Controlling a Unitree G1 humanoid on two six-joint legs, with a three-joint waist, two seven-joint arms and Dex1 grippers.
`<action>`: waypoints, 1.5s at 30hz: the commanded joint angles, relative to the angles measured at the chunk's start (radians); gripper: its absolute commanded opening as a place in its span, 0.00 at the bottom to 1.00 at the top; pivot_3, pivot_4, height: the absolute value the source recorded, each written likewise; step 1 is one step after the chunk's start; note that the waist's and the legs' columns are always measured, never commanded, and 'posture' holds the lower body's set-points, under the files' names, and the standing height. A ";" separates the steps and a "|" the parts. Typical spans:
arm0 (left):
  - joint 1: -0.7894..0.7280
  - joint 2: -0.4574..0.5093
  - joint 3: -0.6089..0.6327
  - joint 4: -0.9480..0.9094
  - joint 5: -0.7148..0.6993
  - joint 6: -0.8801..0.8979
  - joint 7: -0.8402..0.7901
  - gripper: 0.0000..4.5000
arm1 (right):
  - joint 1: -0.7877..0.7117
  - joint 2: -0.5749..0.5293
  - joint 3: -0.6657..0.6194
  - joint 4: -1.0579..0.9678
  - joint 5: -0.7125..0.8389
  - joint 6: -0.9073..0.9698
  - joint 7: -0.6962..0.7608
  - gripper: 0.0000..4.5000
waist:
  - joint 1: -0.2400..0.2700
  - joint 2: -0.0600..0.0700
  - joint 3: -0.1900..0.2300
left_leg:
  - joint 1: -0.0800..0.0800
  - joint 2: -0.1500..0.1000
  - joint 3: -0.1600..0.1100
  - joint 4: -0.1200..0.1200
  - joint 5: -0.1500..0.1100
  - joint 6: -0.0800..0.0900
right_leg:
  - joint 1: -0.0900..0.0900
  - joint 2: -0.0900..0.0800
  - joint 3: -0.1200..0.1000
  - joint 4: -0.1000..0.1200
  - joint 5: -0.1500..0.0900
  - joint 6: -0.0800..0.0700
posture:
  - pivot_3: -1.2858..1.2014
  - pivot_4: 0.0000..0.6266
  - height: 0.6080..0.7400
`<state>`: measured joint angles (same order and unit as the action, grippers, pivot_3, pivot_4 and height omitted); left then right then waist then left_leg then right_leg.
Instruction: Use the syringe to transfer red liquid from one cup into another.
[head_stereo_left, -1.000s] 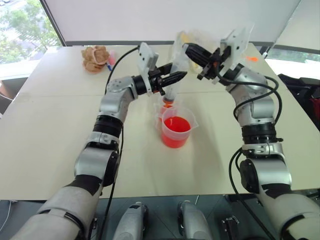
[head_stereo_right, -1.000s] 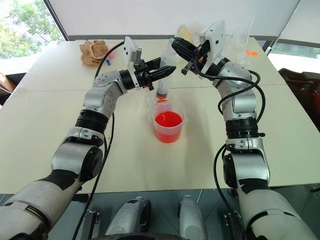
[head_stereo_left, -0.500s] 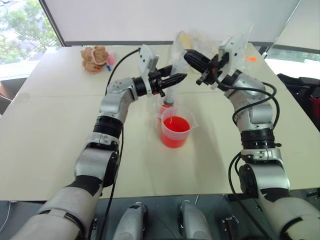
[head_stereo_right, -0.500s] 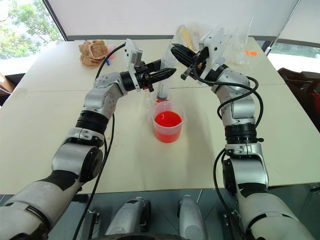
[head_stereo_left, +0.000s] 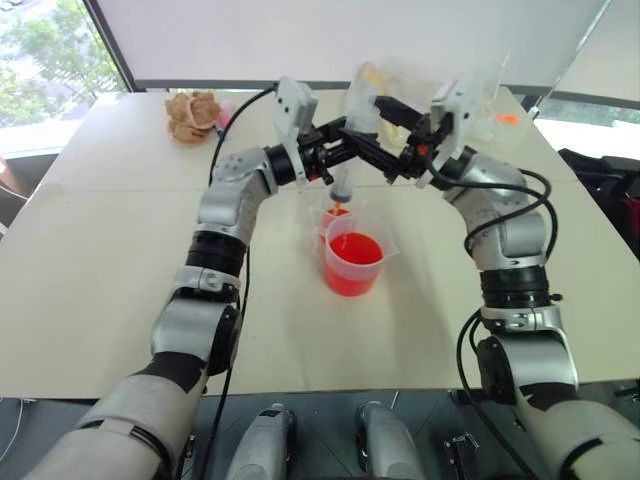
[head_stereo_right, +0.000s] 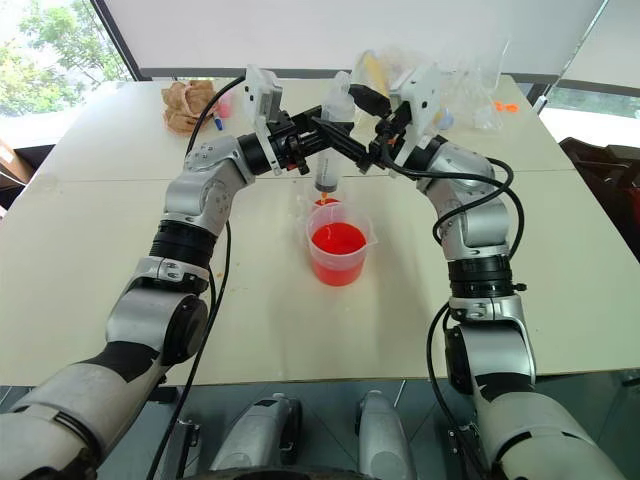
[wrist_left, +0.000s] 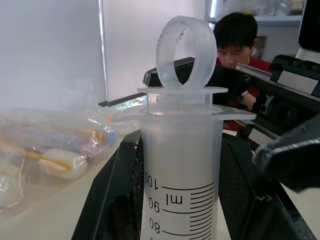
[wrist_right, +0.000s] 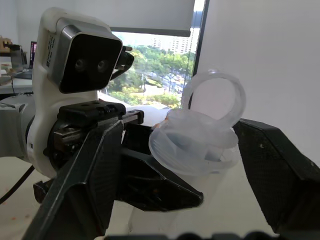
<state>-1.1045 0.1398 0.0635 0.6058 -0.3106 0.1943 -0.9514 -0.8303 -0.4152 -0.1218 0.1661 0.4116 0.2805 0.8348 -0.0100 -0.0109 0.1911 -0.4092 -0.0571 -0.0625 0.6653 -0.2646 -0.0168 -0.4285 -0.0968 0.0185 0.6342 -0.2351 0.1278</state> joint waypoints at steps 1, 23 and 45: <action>-0.044 0.006 0.020 -0.086 -0.036 0.019 0.035 0.32 | 0.047 -0.079 -0.131 -0.057 0.104 0.112 -0.029 0.82 | 0.001 0.000 0.000 | 0.000 0.000 0.000 0.000 -0.001 0.001 | 0.000 0.000 0.000 0.000 0.000 0.000 | 0.52 0.24 0.98; -0.281 0.323 0.123 0.098 0.009 1.347 0.570 0.32 | 0.258 -0.413 -0.014 -0.638 0.461 0.530 0.197 0.82 | -0.007 -0.002 0.001 | 0.001 0.001 0.000 0.001 -0.002 0.004 | 0.001 0.001 0.001 0.003 -0.001 0.002 | 0.52 0.24 0.98; 0.063 0.111 0.345 -0.202 -0.135 1.420 0.969 0.84 | 0.336 -0.357 0.110 -0.660 0.364 0.464 0.156 0.84 | 0.000 -0.003 0.001 | 0.001 0.001 -0.001 0.001 0.000 -0.001 | -0.001 -0.002 0.001 0.005 0.000 0.001 | 0.52 0.24 0.98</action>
<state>-1.0601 0.2460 0.4099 0.4334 -0.4330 1.6060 -0.0110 -0.4916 -0.7722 0.0021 -0.4766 0.7720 0.7605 0.9931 -0.0096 -0.0142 0.1916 -0.4078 -0.0560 -0.0638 0.6668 -0.2644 -0.0181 -0.4292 -0.0984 0.0198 0.6397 -0.2355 0.1288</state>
